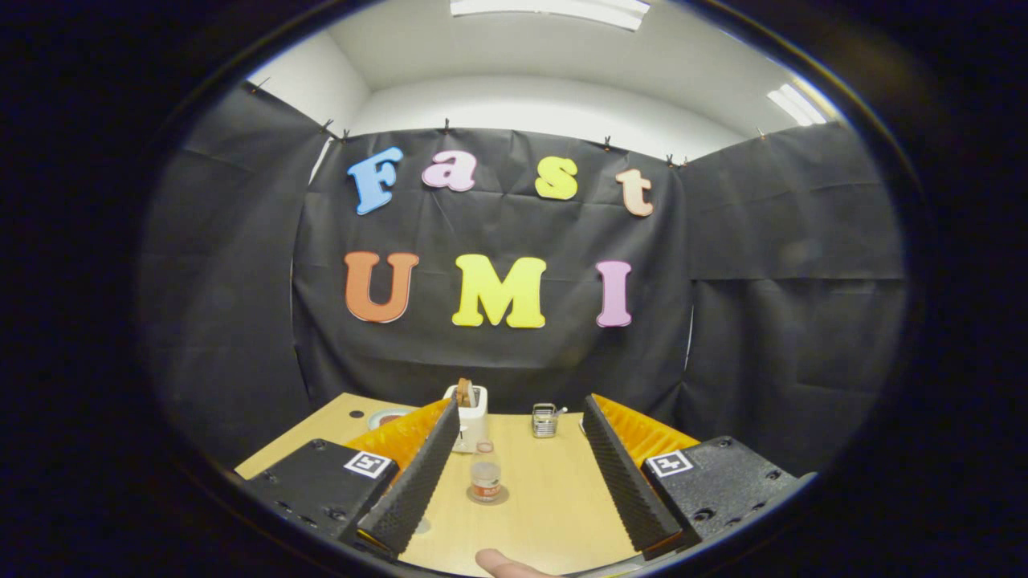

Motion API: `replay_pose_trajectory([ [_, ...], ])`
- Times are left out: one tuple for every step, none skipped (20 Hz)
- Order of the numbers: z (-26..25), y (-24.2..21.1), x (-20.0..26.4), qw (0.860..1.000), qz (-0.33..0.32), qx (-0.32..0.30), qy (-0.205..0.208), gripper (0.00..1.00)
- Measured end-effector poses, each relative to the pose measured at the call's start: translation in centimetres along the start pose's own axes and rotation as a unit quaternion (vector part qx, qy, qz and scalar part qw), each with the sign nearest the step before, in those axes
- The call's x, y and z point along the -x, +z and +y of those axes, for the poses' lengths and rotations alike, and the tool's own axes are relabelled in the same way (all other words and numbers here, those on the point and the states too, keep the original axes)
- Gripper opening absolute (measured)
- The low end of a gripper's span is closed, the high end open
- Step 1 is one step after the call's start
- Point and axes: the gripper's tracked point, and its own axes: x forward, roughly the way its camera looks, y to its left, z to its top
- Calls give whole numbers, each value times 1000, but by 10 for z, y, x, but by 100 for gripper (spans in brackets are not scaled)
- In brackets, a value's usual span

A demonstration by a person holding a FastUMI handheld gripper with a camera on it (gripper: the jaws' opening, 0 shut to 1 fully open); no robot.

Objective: Take the bottle from table, then pour the juice into the cup, finally place the bottle on the coaster

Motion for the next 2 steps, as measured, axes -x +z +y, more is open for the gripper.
replay_pose_trajectory([
  [-5, 7, 2, 1000, -13, 10, -10, 100],
  [-5, 8, 4, 1000, -19, 11, -12, 100],
])
